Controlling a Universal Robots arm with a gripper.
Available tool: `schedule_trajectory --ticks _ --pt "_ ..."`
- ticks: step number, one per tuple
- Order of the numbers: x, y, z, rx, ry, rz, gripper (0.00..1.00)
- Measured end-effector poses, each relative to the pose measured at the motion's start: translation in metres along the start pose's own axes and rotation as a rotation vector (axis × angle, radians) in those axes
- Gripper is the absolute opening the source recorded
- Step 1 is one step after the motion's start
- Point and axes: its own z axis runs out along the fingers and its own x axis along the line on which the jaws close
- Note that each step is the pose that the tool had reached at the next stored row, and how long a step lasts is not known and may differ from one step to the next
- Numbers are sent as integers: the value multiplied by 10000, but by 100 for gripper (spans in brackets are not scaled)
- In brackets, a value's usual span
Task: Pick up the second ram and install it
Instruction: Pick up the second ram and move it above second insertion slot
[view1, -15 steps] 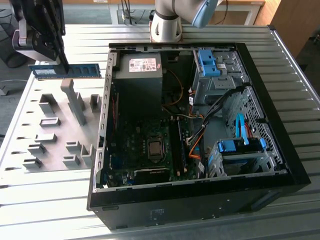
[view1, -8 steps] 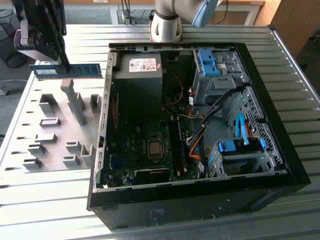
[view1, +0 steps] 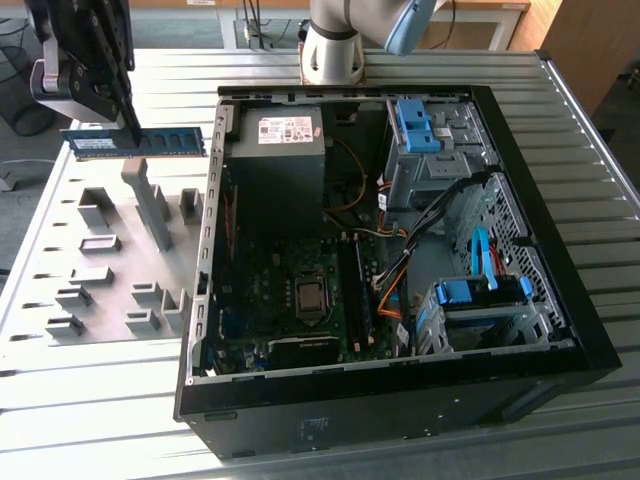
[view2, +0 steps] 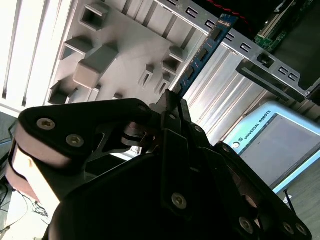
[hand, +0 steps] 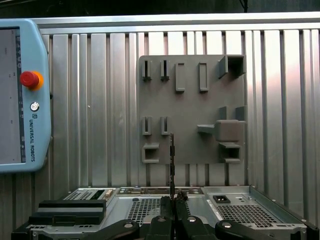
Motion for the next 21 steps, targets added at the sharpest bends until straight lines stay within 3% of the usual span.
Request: schedule_trajectory --ticks 21 --pt "-2 -68 0 0 0 0 14"
